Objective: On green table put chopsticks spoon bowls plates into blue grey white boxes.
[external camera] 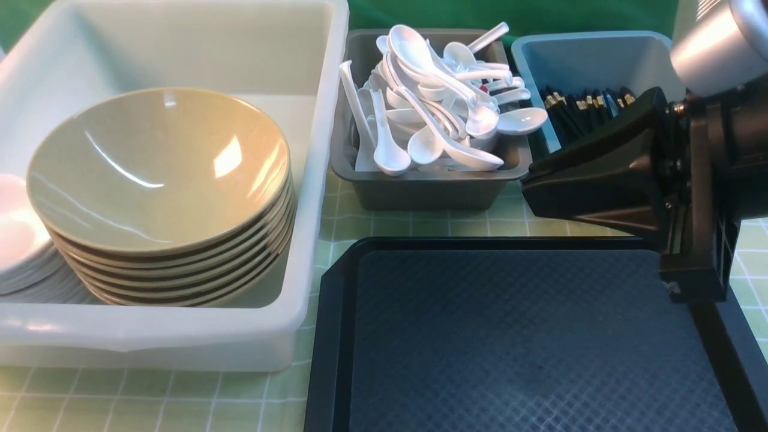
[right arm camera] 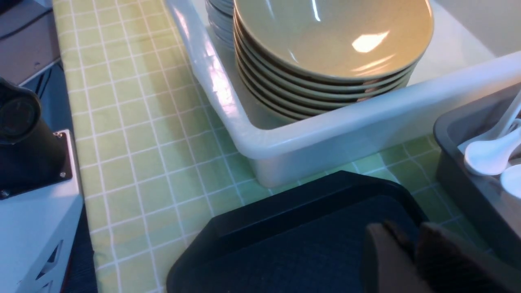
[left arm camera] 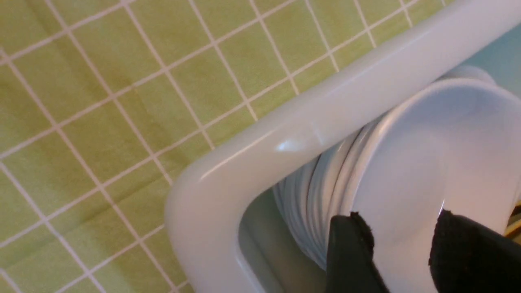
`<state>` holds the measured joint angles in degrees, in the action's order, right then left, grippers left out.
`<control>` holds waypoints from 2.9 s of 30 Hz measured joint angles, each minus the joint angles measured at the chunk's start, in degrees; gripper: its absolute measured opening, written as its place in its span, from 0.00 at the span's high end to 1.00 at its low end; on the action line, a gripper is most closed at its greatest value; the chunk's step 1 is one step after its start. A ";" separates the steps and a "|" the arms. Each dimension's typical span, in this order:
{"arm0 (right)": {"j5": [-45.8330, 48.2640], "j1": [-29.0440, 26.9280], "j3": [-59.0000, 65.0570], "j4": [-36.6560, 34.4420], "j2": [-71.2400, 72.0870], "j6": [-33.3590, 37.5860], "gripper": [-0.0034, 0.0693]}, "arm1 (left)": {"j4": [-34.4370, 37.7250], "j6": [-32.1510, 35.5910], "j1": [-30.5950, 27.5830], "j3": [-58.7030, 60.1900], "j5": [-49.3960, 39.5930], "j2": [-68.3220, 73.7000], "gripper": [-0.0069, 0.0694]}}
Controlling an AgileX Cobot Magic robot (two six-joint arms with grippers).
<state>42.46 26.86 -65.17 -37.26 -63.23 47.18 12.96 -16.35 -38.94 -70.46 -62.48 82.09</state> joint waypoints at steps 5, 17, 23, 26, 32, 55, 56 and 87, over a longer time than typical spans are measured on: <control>0.76 0.00 0.00 0.31 0.06 -0.06 0.78 | -2.46 0.98 2.36 -2.79 -2.38 -2.09 0.27; -3.31 -10.50 0.19 12.68 1.88 -21.96 0.77 | 5.83 23.39 32.31 -12.71 -5.14 -11.50 0.31; -10.88 -16.25 7.76 16.53 9.25 -29.34 0.77 | 8.69 26.11 40.78 -11.56 -5.89 -13.41 0.80; -16.14 -17.76 16.91 17.95 17.22 -28.51 0.77 | 8.26 25.62 47.93 -8.33 -5.57 -17.94 0.90; -20.65 -17.83 33.38 18.02 38.84 -25.85 0.77 | 6.40 19.42 56.90 5.41 -2.30 -33.38 0.91; -26.23 -17.83 49.45 17.87 63.66 -24.96 0.74 | 12.20 14.16 57.73 46.33 20.96 -76.54 0.91; -26.23 -17.83 49.45 17.87 63.66 -24.96 0.74 | 12.20 14.16 57.73 47.04 20.94 -76.59 0.91; -26.03 -17.83 49.70 17.81 63.72 -24.96 0.71 | -10.34 12.71 42.18 71.98 44.15 -82.78 0.91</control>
<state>16.43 9.03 -15.46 -19.44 0.49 22.22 2.62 -3.65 3.23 1.53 -18.32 -0.70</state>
